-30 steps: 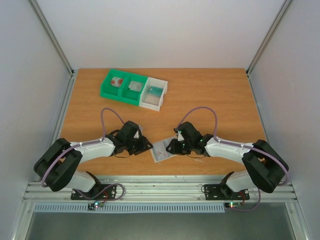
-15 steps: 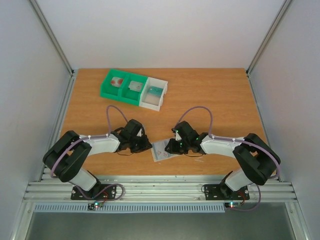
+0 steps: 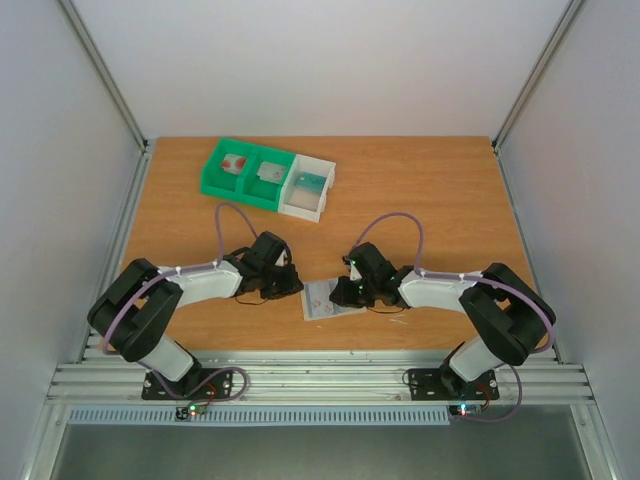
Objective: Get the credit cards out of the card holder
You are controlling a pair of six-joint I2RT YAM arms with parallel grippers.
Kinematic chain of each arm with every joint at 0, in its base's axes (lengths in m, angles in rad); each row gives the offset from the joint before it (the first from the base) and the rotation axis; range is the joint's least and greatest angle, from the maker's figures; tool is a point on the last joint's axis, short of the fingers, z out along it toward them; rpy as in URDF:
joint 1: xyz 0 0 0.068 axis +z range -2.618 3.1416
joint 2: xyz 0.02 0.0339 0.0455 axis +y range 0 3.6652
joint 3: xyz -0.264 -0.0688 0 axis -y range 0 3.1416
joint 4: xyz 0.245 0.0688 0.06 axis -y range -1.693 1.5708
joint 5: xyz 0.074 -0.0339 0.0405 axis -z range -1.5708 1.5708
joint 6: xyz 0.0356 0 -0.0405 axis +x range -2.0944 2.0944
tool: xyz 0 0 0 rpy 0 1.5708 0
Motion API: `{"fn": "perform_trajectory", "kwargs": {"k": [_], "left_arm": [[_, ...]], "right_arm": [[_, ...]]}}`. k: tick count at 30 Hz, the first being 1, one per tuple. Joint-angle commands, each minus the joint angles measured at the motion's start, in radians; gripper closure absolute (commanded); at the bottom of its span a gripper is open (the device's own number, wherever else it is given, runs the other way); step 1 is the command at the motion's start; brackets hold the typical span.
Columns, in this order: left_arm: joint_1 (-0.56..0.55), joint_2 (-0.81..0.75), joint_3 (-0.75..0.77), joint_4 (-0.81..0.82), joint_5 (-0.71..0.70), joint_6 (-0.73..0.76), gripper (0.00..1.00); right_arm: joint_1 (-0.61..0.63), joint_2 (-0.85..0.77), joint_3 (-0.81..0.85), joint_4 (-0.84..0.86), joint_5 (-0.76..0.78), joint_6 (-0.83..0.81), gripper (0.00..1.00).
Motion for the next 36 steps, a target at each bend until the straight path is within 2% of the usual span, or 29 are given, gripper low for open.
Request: {"fn": "perform_trajectory", "kwargs": {"k": [1,6,13,22,36], "left_arm": [[-0.019,-0.038,0.020,-0.011,0.012,0.012,0.83],[-0.050,-0.028,0.021,0.009,0.019,0.006,0.81],[-0.060,0.068,0.026,-0.010,-0.014,0.024,0.82],[-0.060,0.065,0.017,-0.014,-0.051,0.034,0.84],[-0.060,0.067,0.011,0.006,-0.033,0.025,0.85]], "right_arm": [[-0.003,0.014,-0.023,0.056,0.007,0.013,0.87],[-0.004,0.019,-0.051,0.078,0.025,0.020,0.90],[-0.012,0.010,-0.074,0.091,0.036,0.023,0.93],[-0.019,-0.101,-0.103,0.082,0.065,0.032,0.93],[-0.020,-0.005,-0.068,0.133,-0.004,0.030,0.80]]}}
